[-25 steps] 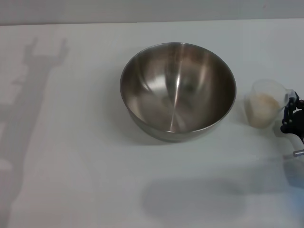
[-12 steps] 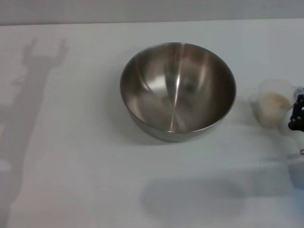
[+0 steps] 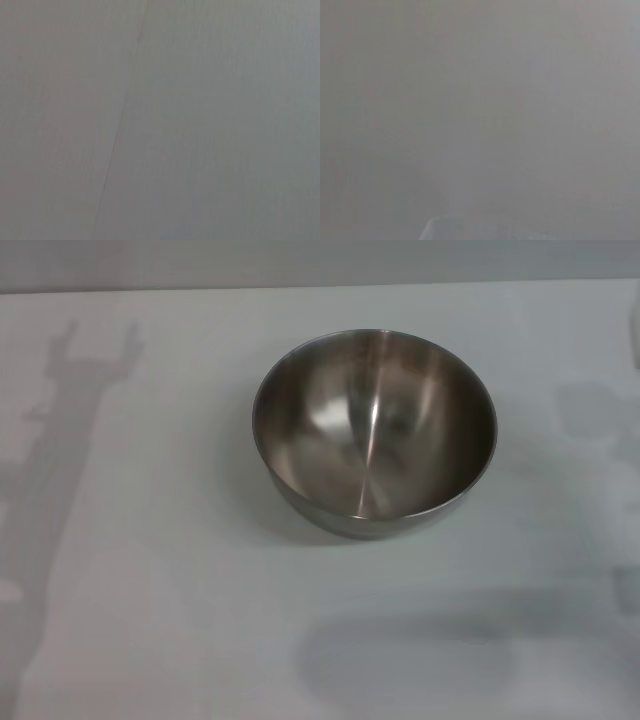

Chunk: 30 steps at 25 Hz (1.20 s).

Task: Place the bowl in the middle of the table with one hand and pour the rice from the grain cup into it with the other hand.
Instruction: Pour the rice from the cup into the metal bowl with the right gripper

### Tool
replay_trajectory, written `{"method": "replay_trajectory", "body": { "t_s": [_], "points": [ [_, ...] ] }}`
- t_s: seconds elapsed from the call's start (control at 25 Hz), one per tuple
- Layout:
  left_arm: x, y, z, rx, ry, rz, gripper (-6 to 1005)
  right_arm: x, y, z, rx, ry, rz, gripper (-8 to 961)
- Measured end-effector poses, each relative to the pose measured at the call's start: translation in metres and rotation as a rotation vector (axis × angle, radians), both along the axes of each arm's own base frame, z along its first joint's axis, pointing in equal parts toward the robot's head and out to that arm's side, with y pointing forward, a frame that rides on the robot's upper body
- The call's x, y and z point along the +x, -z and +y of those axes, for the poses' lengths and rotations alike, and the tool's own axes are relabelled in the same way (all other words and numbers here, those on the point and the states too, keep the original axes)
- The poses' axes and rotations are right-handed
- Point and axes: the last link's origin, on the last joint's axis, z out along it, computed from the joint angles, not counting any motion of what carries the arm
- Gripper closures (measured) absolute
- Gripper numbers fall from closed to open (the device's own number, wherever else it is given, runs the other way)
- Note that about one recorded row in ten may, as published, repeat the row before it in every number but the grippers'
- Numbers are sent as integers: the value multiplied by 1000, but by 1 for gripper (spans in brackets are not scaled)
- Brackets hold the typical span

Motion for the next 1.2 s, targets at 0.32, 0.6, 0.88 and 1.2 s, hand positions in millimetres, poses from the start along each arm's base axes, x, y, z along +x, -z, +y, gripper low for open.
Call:
{"method": "replay_trajectory", "body": {
  "t_s": [0.32,0.6,0.88,1.2],
  "points": [
    [2,-3,0,-7,16,-45,128,-52,18,44,93,-84,-457,942],
    [4,-5,0,-2,24,-52,128,-70,49,53,154,-106,-940,943],
    [8,-6,1,2,36,-57,128,-77,66,50,267,-174,-1296,943],
    [7,-7,2,-2,26,-59,128,-92,60,58,491,-272,-1535,942]
  ]
}}
